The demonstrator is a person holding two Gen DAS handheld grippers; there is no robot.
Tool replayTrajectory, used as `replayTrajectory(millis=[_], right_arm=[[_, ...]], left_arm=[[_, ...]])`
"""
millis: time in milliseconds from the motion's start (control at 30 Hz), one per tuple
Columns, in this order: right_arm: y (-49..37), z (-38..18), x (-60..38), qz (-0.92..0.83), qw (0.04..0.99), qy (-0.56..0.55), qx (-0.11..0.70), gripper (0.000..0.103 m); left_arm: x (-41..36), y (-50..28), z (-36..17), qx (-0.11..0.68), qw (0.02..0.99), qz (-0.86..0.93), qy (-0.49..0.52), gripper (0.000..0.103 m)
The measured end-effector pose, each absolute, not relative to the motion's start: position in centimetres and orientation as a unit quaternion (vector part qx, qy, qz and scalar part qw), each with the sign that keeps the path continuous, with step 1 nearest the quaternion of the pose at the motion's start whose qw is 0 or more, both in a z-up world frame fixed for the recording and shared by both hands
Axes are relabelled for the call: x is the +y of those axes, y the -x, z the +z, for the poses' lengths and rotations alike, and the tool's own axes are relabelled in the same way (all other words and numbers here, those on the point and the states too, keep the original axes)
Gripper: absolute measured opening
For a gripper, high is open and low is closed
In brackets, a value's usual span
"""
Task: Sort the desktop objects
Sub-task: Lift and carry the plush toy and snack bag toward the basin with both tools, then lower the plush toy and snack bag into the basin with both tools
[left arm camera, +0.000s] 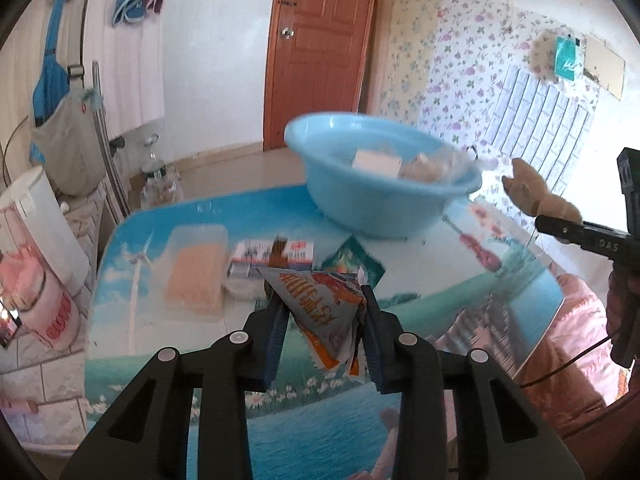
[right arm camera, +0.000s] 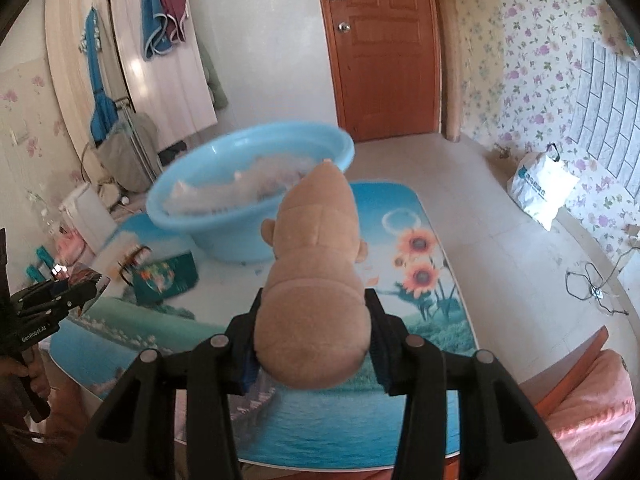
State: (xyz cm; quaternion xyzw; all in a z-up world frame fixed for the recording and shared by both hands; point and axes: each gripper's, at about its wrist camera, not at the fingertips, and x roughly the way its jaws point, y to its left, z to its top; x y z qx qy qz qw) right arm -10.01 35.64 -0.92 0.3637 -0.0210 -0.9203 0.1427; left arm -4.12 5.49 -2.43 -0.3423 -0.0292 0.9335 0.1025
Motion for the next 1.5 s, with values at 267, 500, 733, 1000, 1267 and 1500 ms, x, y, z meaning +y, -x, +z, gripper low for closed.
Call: replayTrajectory(millis=[267, 500, 733, 1000, 1267, 1500], right_arm=[[12.8, 0.4, 33.9, -0.917, 0.165, -0.362, -0.013, 0.043], [16.5, 0.4, 32.6, -0.909, 0.181, -0.374, -0.005, 0.043], [19.9, 0.2, 30.1, -0.901, 0.212, -0.38, 0.013, 0.043], [22.4, -1.2, 27.3, -0.885, 0.24, -0.398, 0.022, 0.043], [21.5, -1.0, 26.9, -0.887, 0.239, -0.394, 0.038, 0.046], [20.0, -0.4, 27.7, -0.891, 0.226, -0.393, 0.024, 0.046]], left_arm=[[6.4, 6.6, 1.8, -0.029, 0.11, 0.945, 0.308, 0.033], [7.5, 11.7, 2.9, -0.034, 0.13, 0.942, 0.308, 0.033], [9.2, 17.0, 2.4, -0.022, 0.153, 0.936, 0.316, 0.033], [11.0, 20.8, 0.3, -0.019, 0.168, 0.923, 0.345, 0.035], [10.9, 19.1, 0.6, -0.014, 0.186, 0.925, 0.33, 0.057], [10.3, 17.1, 0.9, -0.015, 0.178, 0.926, 0.332, 0.059]])
